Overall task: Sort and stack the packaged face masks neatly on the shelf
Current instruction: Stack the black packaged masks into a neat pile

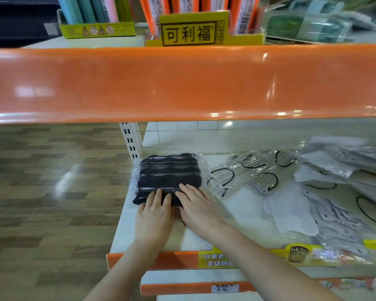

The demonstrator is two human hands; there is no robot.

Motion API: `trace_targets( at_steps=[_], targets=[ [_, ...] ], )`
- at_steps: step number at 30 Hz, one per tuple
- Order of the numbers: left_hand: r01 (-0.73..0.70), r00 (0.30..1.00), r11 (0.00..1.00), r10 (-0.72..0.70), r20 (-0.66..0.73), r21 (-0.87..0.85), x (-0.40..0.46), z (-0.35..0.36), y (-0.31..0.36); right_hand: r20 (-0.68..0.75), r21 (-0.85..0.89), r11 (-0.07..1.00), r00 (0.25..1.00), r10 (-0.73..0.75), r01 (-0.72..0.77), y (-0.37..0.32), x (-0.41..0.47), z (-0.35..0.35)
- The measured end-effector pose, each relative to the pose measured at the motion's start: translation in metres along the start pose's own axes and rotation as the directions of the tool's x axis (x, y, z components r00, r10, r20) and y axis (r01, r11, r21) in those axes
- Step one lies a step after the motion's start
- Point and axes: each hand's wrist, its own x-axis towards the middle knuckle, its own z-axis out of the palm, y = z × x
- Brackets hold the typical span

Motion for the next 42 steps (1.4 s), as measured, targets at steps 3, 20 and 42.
trace_targets(
  at_steps=[3,20,42],
  targets=[
    [-0.002,0.999,1.000,0.001,-0.047,-0.013,0.005,0.000,0.014,-0.052,0.062,0.998,0.999,0.006,-0.002,0.015,-0.008,-0.007],
    [-0.050,0.952,0.992,0.082,0.296,-0.115,0.096,0.003,0.178,0.060,-0.090,0.930,0.931,0.361,-0.355,0.174,-0.061,-0.071],
    [0.412,0.911,0.520,-0.217,0.351,-0.748,0.111,-0.012,0.183,-0.054,0.307,0.842,0.875,0.481,-0.444,0.222,-0.101,-0.106]
  ],
)
